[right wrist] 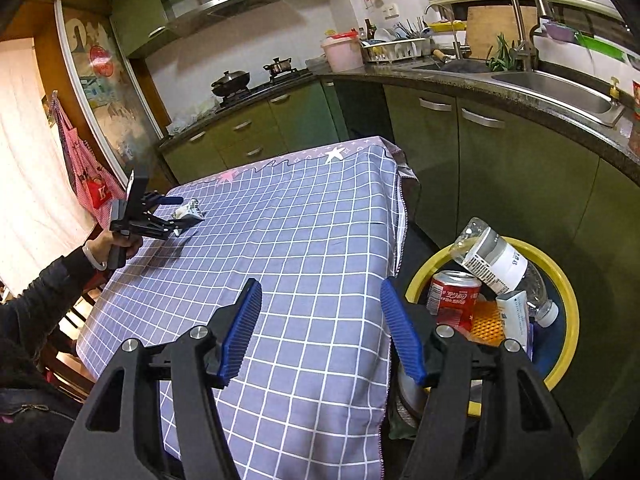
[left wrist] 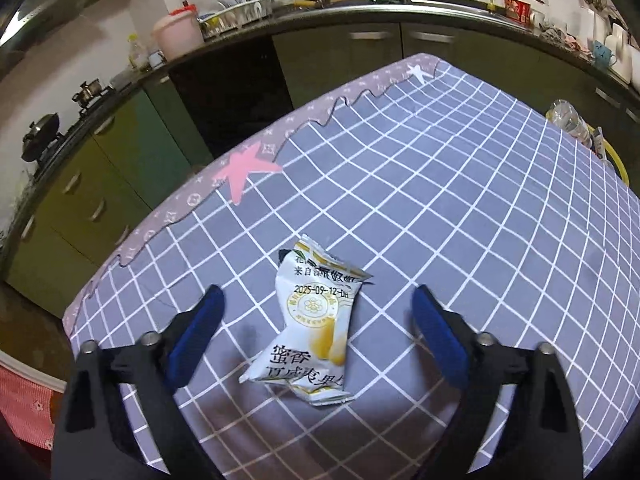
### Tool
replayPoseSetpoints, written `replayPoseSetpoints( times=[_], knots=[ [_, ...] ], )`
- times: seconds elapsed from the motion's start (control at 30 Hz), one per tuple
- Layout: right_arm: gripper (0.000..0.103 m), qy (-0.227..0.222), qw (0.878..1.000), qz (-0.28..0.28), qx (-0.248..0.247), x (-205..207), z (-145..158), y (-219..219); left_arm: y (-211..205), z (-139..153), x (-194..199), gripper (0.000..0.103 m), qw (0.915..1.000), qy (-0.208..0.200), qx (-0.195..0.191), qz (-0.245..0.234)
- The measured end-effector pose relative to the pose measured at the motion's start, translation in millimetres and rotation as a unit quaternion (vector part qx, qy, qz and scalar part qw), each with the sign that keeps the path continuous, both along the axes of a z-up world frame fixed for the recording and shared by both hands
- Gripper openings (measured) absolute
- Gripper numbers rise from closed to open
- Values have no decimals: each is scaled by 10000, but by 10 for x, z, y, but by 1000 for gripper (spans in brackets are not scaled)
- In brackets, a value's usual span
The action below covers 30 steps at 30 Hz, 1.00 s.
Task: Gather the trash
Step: 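Grasp the white snack wrapper with the left gripper, then carry the wrapper over the bin and release it with the left gripper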
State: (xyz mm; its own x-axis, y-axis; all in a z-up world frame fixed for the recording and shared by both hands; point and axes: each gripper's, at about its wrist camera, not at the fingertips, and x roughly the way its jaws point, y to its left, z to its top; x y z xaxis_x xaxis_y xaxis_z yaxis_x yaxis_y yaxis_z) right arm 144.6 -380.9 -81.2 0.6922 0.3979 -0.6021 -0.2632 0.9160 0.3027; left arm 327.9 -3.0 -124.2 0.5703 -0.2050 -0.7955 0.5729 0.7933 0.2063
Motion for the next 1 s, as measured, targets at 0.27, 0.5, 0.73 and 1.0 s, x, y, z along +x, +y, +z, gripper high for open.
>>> replayPoseSetpoints(
  times=[0.27,0.5,0.73,1.0],
  knots=[
    [66,-7,9999,105,-17,48,29,109,-13,-110,27,61,9998,184,78,-35],
    [66,-24,9999,127,12,26,48,143,-7,-97,20,36,9994,345,-50,-64],
    [67,-56,9999,78,55,-37,35,108,-54,-88,-114,34,9992,363,-80,-125],
    [67,-139,9999,-56,-16,-128,41,30,-291,156,-531,34,9993,110,-162,-332]
  ],
)
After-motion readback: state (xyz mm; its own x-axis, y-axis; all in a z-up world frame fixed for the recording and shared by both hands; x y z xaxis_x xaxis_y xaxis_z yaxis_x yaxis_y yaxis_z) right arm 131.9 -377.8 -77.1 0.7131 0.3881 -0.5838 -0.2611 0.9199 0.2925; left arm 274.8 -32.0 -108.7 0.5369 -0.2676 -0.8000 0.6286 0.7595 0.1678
